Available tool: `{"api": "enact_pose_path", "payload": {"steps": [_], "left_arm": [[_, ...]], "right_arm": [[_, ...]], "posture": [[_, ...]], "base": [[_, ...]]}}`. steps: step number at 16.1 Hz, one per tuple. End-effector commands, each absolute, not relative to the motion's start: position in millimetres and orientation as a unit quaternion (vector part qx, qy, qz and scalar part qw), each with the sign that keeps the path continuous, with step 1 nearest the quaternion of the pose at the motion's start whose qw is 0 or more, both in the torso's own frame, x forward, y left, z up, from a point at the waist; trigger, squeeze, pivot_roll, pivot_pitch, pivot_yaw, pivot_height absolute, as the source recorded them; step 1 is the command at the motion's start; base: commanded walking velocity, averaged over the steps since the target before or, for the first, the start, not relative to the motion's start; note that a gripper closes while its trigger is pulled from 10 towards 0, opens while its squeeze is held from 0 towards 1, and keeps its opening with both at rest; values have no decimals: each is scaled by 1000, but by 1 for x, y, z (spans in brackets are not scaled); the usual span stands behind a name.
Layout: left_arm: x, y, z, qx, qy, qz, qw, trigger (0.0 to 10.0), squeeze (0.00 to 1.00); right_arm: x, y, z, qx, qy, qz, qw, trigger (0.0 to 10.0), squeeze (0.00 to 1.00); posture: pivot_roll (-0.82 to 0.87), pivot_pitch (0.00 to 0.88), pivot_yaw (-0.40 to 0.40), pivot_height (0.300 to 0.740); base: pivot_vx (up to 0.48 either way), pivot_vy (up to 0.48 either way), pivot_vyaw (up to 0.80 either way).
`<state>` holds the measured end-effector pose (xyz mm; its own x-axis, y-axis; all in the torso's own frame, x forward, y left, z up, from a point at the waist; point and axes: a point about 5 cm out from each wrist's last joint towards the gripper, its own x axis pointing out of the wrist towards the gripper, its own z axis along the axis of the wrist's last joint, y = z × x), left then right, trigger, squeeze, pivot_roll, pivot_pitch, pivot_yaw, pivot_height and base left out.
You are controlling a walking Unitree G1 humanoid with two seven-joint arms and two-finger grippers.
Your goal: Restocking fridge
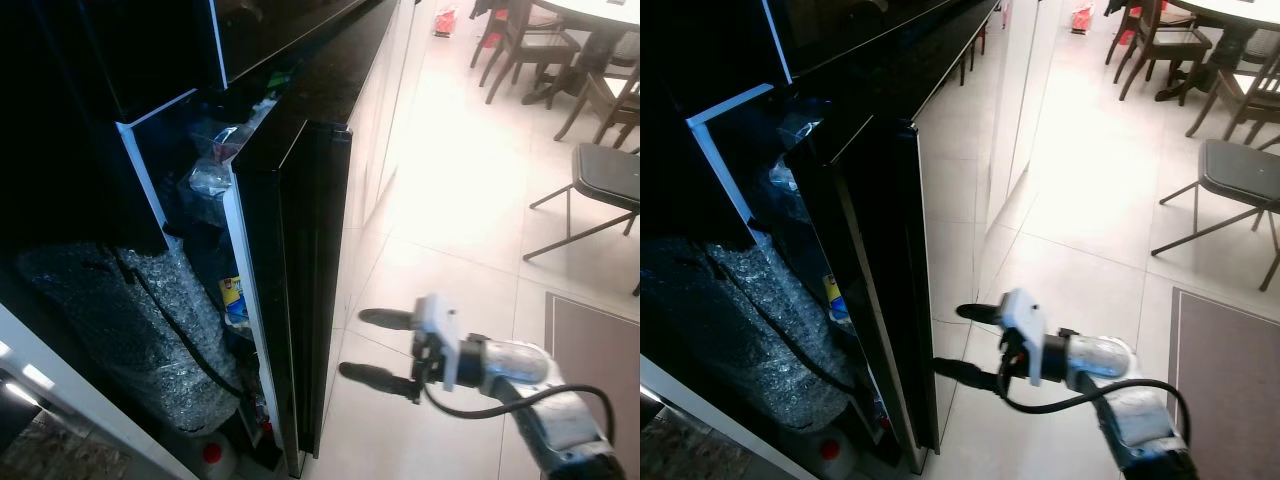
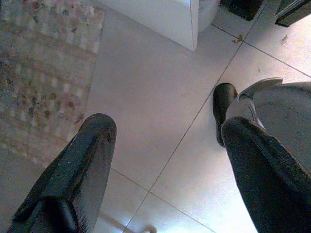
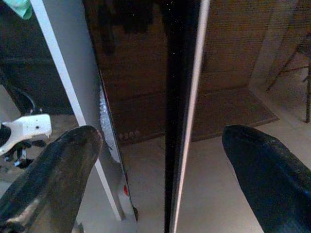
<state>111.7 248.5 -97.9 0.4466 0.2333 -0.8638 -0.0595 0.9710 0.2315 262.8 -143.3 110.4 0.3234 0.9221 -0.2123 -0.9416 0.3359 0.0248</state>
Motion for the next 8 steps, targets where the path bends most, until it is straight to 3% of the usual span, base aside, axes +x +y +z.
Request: {"api": "enact_pose_path", "payload": {"steps": [1,8], "left_arm": [[108,249,-99,80,525,94,842,10000,0],[108,249,-99,78,525,93,843,10000,0]], "right_arm": [[264,-139,113,-57,87,581,807,10000,0],[276,-122,116,-66,63,576,812,10000,0]], "posture": [[45,0,-12,740],[53,0,-17,740]], "base": [[0,0,0],[0,0,0]]}}
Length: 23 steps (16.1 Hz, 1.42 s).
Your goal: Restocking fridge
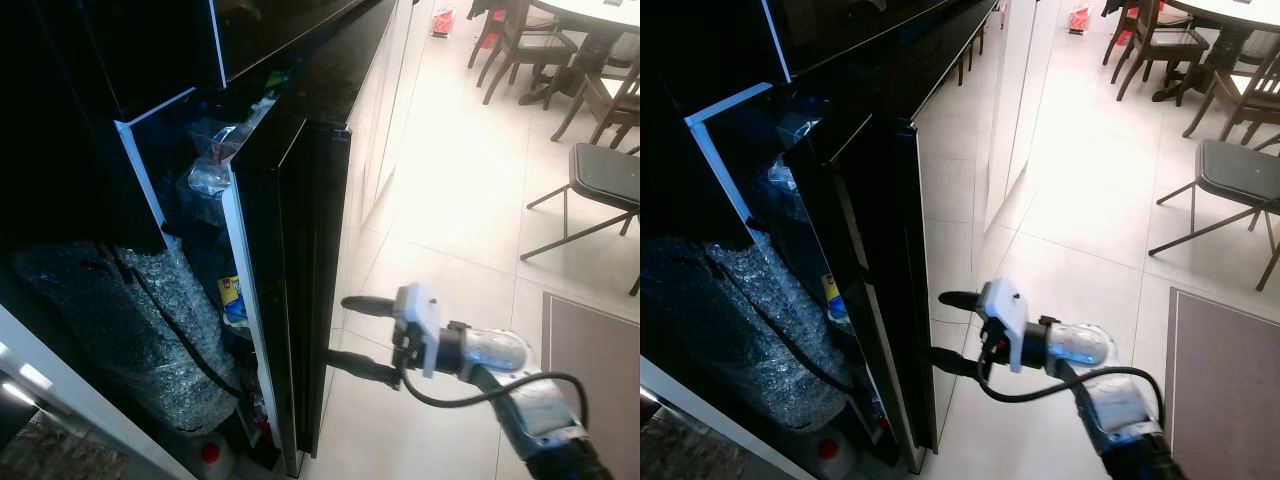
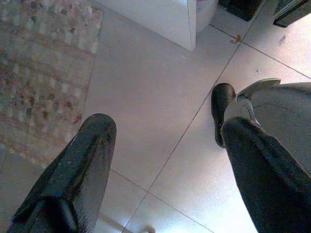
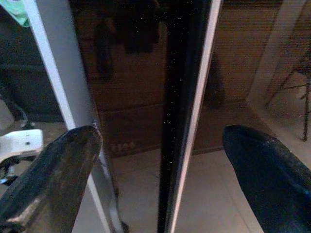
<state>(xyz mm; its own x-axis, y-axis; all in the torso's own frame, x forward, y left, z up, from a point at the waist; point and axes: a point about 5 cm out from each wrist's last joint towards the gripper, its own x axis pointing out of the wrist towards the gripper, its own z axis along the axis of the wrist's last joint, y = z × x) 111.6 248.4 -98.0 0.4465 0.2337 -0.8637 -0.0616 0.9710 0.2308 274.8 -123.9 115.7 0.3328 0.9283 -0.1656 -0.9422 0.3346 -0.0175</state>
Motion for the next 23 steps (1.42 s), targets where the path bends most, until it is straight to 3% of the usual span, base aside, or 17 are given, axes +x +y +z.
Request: {"api": "enact_pose_path", "payload": {"steps": [1,11,19,23], "left_arm": [[108,248,-99,78,525,94,843,10000,0],[109,247,-99,73,523,95,844,10000,0],[111,247,-99,74,522,91,845,10000,0],[112,246,-99,74,521,92,846,10000,0]], "right_arm": [[278,-118,116,-65,59,576,813,10000,0],[283,-71,119,-33,22,604,796,10000,0],[291,-2,127,-12,-4,639,769,10000,0],[301,34,129,-3,12,630,776,10000,0]], "posture": [[58,0,-18,740],[64,0,-16,740],[59,0,-13,740],[65,0,-16,740]], "base": [[0,0,0],[0,0,0],[0,0,0],[0,0,0]]}}
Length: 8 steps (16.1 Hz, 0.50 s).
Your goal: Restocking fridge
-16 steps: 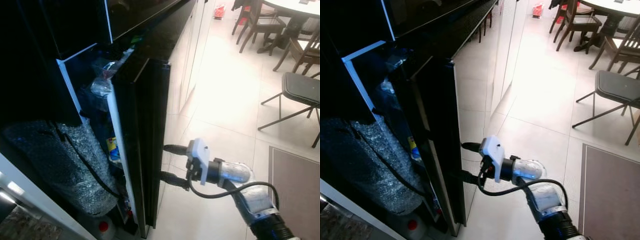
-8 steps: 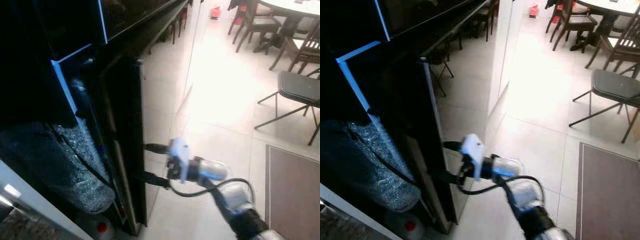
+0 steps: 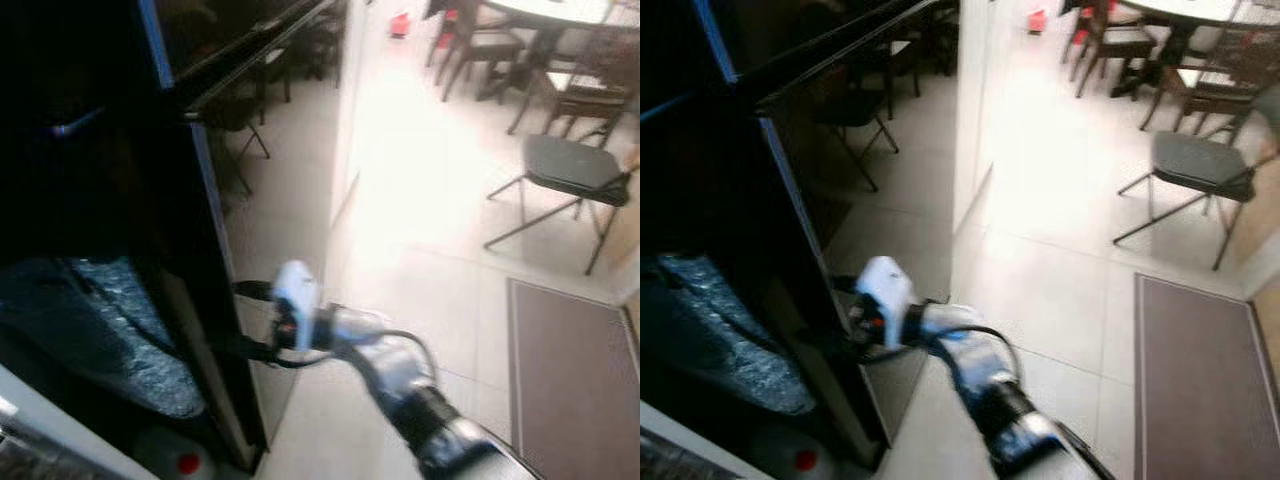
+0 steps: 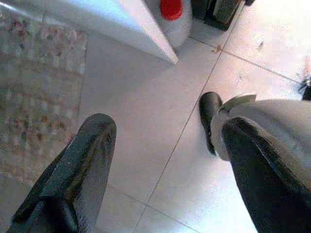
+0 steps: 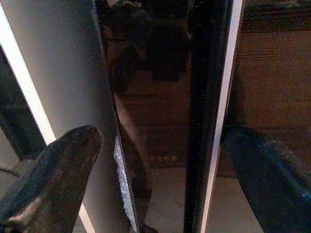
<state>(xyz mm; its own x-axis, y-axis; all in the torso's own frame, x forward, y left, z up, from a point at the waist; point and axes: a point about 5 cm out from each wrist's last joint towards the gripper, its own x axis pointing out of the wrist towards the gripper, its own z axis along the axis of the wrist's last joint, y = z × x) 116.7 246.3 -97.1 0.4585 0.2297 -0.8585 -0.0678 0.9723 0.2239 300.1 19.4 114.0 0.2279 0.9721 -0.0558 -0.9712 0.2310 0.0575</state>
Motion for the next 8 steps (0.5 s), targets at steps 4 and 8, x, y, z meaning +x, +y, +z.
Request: {"api": "enact_pose_path", "payload": {"steps": [4,8], "left_arm": [[113,246,-99,74,520,91,846,10000,0],[112,245,-99,72,520,91,846,10000,0]], "right_arm": [[301,53,131,2,21,636,771,10000,0],[307,46,125,-11,26,620,784,10000,0]], "posture": [[72,0,-21,740],[71,0,-27,740]], "base": [[0,0,0],[0,0,0]]}}
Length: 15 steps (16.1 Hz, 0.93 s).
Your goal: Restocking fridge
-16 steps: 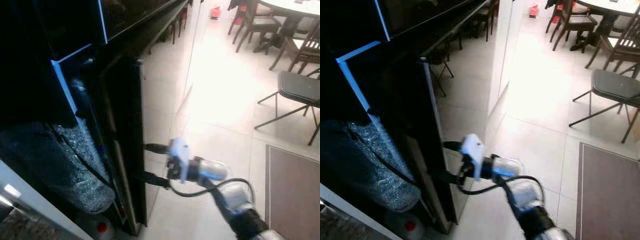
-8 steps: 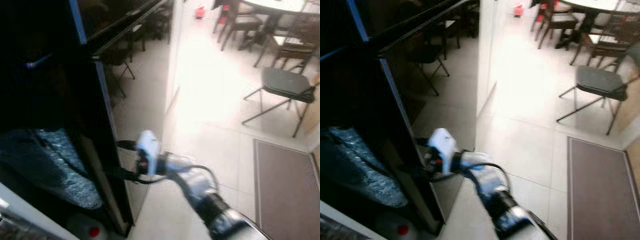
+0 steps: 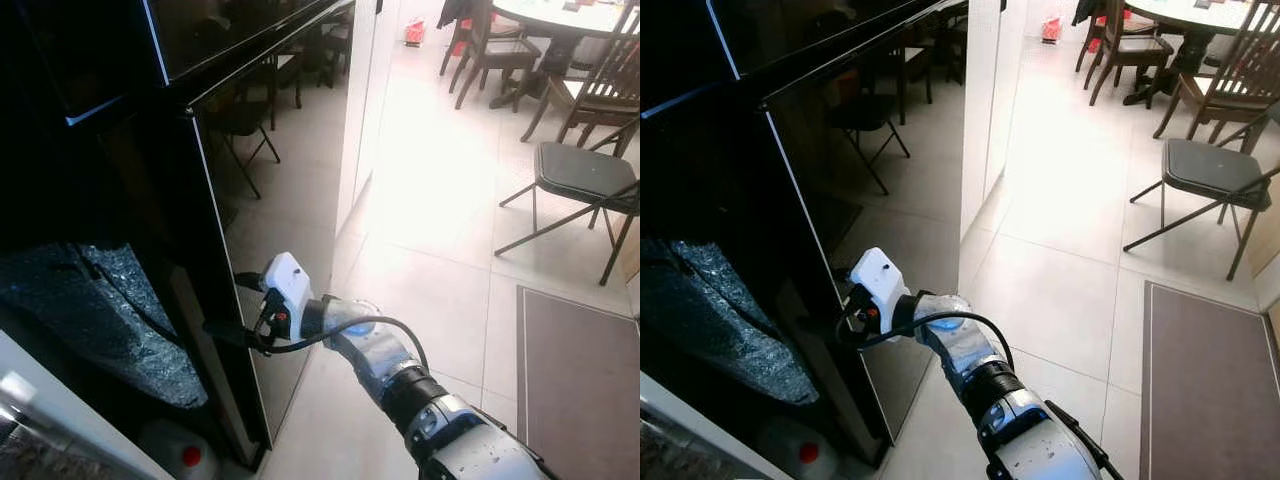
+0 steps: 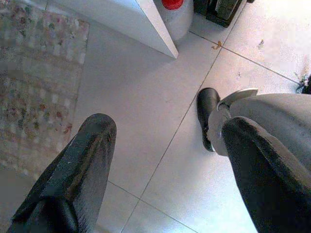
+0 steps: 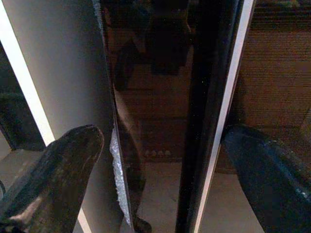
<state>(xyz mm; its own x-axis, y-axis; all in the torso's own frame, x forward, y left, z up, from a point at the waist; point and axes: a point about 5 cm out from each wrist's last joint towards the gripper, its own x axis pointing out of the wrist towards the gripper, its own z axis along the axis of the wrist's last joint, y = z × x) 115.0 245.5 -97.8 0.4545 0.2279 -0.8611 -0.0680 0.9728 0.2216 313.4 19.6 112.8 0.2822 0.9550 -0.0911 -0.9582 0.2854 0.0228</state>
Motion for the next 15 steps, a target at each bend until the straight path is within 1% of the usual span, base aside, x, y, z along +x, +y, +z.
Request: {"api": "enact_pose_path", "payload": {"steps": [1,3,4,5,7,9,10,11,12,13,14,15], "left_arm": [[112,244,-99,71,520,92,846,10000,0],[111,244,-100,70,521,92,846,10000,0],[111,244,-100,70,522,92,845,10000,0],[111,244,-100,71,522,91,845,10000,0],[110,244,-100,72,523,91,844,10000,0],[109,244,-100,75,524,89,844,10000,0],[109,244,-100,76,525,87,843,10000,0],[109,244,-100,78,525,85,843,10000,0],[109,244,-100,79,525,85,843,10000,0],[109,244,-100,79,525,85,843,10000,0],[109,245,-100,79,525,85,843,10000,0],[110,245,-100,79,525,85,843,10000,0]], "right_arm": [[310,37,121,-18,28,608,793,10000,0],[317,8,114,-16,28,579,815,10000,0],[321,-13,110,-22,30,551,834,10000,0],[323,-23,108,-23,30,536,843,10000,0],[323,-74,106,-10,23,474,880,10000,0],[310,-122,100,-10,27,439,898,10000,0],[307,-153,92,-3,46,398,916,10000,0],[305,-175,83,-2,68,358,931,10000,0],[300,-189,75,-9,90,341,936,10000,0],[290,-209,55,7,137,305,942,10000,0],[279,-223,34,28,180,261,948,10000,0],[262,-237,2,43,255,164,952,10000,0]], "posture": [[70,0,-28,740],[63,0,-27,740],[54,0,-25,740],[48,0,-22,740],[44,0,-20,740],[33,0,-16,740],[28,0,-14,740],[28,0,-12,740],[25,0,-11,740],[23,0,-12,740],[22,0,-12,740],[22,0,-9,740]], "base": [[0,0,0],[0,0,0],[0,0,0],[0,0,0],[0,0,0],[0,0,0],[0,0,0],[0,0,0],[0,0,0],[0,0,0],[0,0,0],[0,0,0]]}}
